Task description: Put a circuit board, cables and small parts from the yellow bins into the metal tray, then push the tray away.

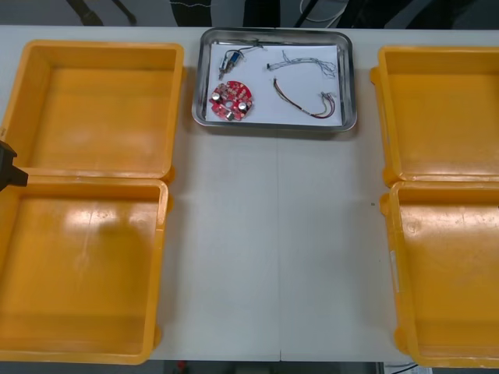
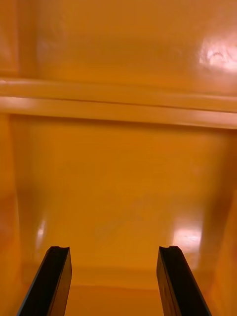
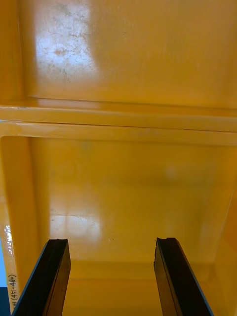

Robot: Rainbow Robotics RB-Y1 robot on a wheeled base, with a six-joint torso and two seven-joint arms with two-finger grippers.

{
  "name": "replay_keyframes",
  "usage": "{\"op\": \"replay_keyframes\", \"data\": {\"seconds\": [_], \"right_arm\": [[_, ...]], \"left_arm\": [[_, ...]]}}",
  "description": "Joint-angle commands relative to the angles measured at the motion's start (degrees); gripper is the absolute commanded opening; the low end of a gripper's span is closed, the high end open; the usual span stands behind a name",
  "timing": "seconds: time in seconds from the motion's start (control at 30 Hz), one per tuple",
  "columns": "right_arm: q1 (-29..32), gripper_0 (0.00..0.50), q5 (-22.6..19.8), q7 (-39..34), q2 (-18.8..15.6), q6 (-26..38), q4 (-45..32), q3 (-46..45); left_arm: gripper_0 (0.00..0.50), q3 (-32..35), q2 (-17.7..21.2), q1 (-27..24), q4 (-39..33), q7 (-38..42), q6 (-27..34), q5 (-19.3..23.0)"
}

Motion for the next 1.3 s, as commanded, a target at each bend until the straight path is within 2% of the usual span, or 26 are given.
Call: {"op": "replay_keyframes", "data": {"seconds": [0.03, 0.17, 0.7, 1.3], "right_arm": [[1.75, 0.500, 0.16, -0.43, -3.20, 0.17, 0.25, -2.34], [1.40, 0.500, -1.16, -0.34, -3.29, 0.17, 2.27, -3.22], [0.34, 0.500, -2.30, -1.40, -3.82, 0.17, 2.45, -4.19], [-0.27, 0.500, -1.86, -2.10, -4.00, 0.17, 2.45, -3.57]], "left_arm": [[0.500, 1.70, -0.50, 0.92, -1.53, -5.70, -0.54, -0.36], [0.500, 1.70, -0.50, 0.92, -1.53, -5.70, -0.54, -0.36], [0.500, 1.70, -0.50, 0.92, -1.53, -5.70, -0.54, -0.36], [0.500, 1.70, -0.50, 0.92, -1.53, -5.70, -0.54, -0.36]]}}
